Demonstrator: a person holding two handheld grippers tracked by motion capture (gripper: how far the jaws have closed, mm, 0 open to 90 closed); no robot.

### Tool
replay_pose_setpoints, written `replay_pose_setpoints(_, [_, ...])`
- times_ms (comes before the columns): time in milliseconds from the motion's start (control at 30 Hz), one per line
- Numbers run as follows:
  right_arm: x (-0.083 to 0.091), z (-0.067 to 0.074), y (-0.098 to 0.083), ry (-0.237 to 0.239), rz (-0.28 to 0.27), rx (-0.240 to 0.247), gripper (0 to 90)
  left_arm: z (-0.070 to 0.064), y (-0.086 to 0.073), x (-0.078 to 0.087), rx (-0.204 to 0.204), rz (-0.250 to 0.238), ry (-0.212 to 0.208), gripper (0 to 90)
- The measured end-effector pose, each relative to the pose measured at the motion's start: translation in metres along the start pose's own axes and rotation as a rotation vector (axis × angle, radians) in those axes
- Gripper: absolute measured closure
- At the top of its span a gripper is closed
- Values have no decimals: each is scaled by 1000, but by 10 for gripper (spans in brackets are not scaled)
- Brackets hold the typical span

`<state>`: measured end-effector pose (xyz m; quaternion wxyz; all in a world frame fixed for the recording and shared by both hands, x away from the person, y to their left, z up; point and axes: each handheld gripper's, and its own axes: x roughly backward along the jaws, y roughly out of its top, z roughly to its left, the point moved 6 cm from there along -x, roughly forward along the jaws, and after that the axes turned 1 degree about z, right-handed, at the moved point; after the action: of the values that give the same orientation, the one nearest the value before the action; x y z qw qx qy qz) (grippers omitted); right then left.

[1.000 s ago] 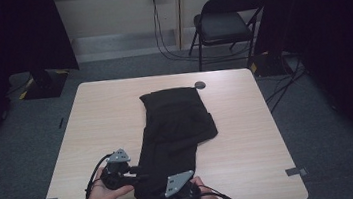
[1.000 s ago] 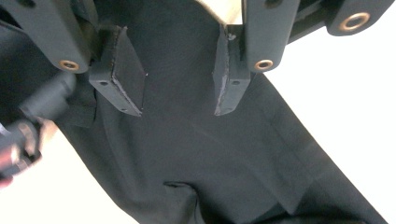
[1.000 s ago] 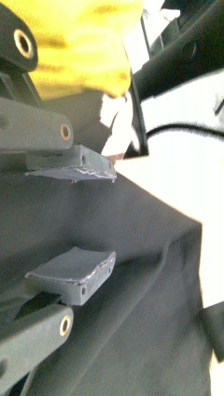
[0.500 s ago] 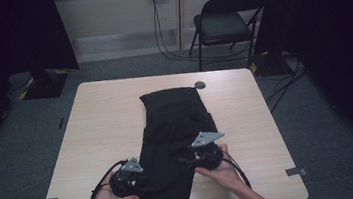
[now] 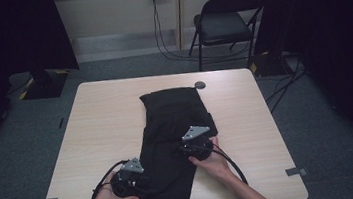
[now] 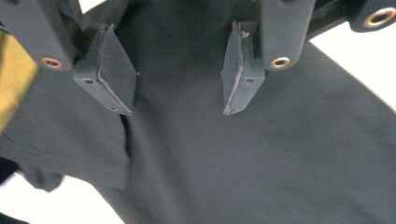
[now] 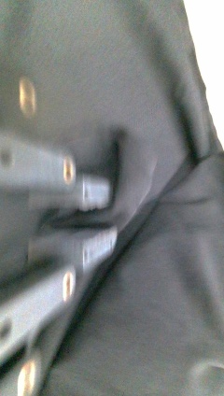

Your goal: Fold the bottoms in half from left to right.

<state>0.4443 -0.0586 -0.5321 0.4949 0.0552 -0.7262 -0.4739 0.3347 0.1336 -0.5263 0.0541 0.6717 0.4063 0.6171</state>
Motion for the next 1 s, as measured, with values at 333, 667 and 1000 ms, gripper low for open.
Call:
replay_pose_setpoints(333, [38,50,25,155,-106,52,811,18,4,12,94,-89,79,446])
replay_pose_setpoints(667, [46,21,22,135,-89,-13,487,64,34,43,141,-271,196,480])
replay_pose_setpoints(1000, [10,-81,19,-2,-57,-200,293,145,94,4,197,-318,301,397])
